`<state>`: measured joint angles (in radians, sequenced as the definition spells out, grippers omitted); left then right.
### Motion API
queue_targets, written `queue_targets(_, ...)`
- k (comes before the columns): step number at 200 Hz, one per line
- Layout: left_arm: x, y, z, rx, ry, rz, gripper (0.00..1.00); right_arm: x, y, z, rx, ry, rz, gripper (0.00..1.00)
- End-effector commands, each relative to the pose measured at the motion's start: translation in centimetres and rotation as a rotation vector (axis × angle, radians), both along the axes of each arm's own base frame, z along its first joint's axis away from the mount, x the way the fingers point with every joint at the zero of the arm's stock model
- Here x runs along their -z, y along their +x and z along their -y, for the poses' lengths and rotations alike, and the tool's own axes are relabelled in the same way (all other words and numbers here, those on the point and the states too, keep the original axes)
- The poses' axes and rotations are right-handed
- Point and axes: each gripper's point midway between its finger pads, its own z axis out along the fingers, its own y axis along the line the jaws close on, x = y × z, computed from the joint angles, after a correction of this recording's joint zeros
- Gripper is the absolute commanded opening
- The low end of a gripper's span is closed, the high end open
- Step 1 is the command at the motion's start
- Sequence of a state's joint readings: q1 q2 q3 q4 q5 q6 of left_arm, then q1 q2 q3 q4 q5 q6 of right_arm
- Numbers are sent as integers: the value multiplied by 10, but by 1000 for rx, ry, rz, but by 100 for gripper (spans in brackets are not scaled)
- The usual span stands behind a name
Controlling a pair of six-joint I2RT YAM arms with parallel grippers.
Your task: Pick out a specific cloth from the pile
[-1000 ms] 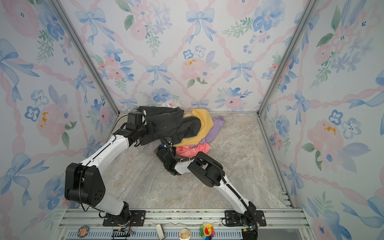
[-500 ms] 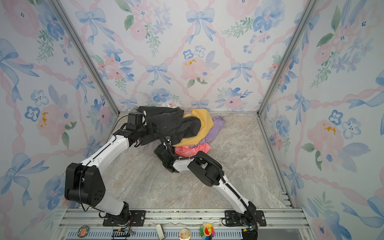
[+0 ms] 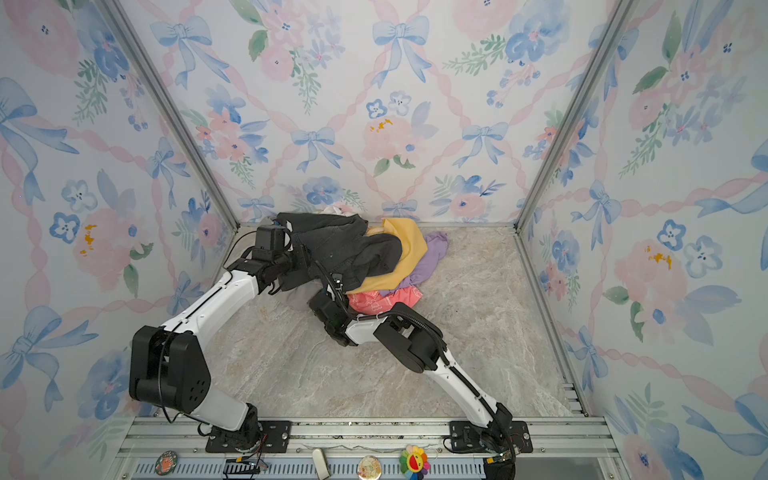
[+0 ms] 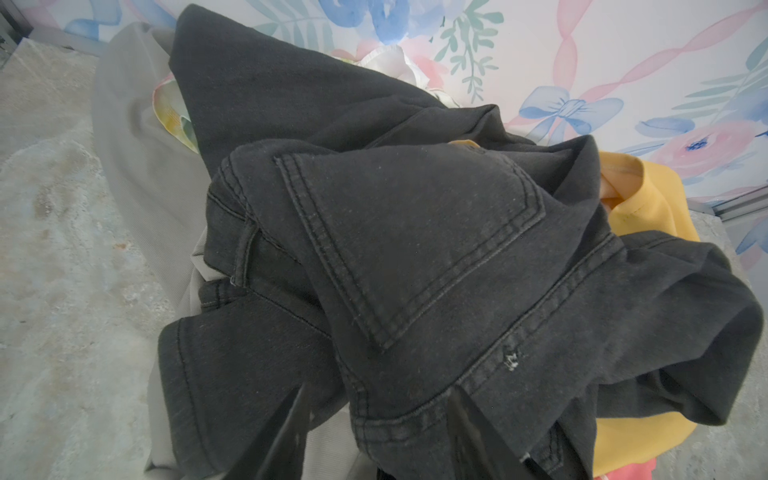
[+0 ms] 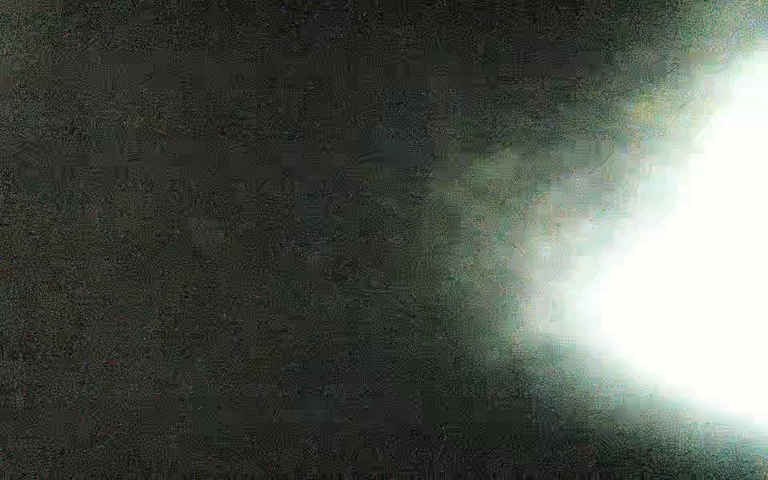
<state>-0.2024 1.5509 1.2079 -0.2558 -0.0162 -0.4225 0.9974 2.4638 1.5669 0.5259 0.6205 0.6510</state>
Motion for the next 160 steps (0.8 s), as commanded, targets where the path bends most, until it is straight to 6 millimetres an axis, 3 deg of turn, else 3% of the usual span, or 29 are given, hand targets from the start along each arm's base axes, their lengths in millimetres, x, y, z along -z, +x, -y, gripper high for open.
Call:
queue_targets(1, -6, -2, -7, -15, 8, 24, 55, -10, -5, 14, 7, 9, 29, 0)
queue_targets(30, -6, -2, -7, -14, 8, 25, 55, -39, -8, 18, -51, 49, 69, 0)
queue_targets(100, -7, -2, -8, -19, 10, 27, 55, -80, -19, 10, -192, 181, 55, 0)
queue_targets(160, -10, 0, -17, -43, 1, 33, 55, -147, -22, 0, -274, 213, 55, 0)
